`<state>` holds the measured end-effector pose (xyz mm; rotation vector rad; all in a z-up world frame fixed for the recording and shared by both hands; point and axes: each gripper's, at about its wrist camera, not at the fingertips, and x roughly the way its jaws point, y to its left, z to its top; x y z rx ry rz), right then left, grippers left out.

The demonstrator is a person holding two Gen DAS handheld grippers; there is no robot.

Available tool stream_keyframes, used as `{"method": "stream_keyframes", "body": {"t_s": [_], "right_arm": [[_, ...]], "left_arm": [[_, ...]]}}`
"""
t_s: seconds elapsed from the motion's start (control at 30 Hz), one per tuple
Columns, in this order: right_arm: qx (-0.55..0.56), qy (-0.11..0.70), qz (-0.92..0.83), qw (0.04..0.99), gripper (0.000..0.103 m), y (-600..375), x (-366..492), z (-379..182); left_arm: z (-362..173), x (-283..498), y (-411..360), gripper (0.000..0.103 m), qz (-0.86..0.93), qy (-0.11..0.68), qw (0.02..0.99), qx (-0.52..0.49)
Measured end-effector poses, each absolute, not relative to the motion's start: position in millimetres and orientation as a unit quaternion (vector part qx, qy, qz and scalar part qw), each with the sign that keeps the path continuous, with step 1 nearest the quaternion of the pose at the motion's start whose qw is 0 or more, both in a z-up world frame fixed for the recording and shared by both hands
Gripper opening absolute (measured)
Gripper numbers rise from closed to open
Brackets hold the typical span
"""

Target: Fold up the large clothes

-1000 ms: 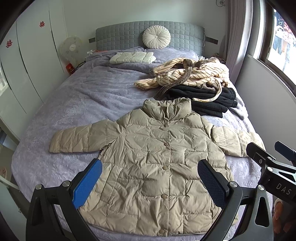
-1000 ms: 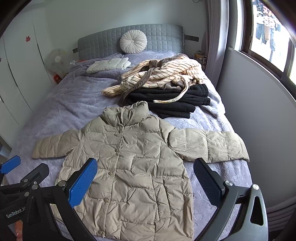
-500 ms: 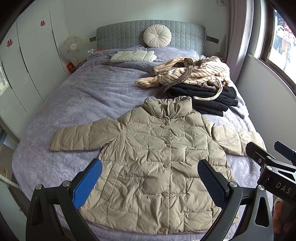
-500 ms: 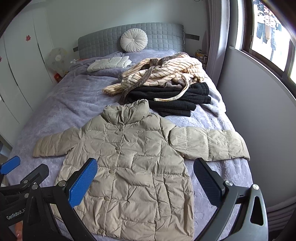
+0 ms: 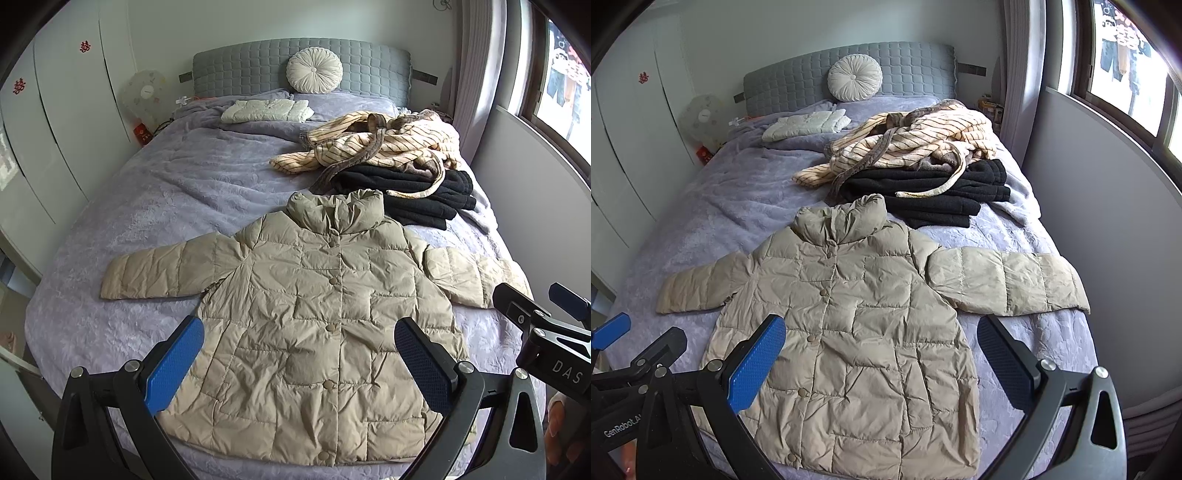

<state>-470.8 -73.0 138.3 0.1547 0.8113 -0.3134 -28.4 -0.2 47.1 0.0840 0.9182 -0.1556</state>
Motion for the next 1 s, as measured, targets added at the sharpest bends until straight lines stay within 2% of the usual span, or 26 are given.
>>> {"method": "stream_keyframes", "body": {"t_s": [1.0], "right_arm": [[0.084,0.411,-0.145,0.896,0.103,-75.8,-468.6,130.3]], "left_arm": [[38.1,-33.8,1.0,0.103,-0.064,0.451,0.889,0.044]]}}
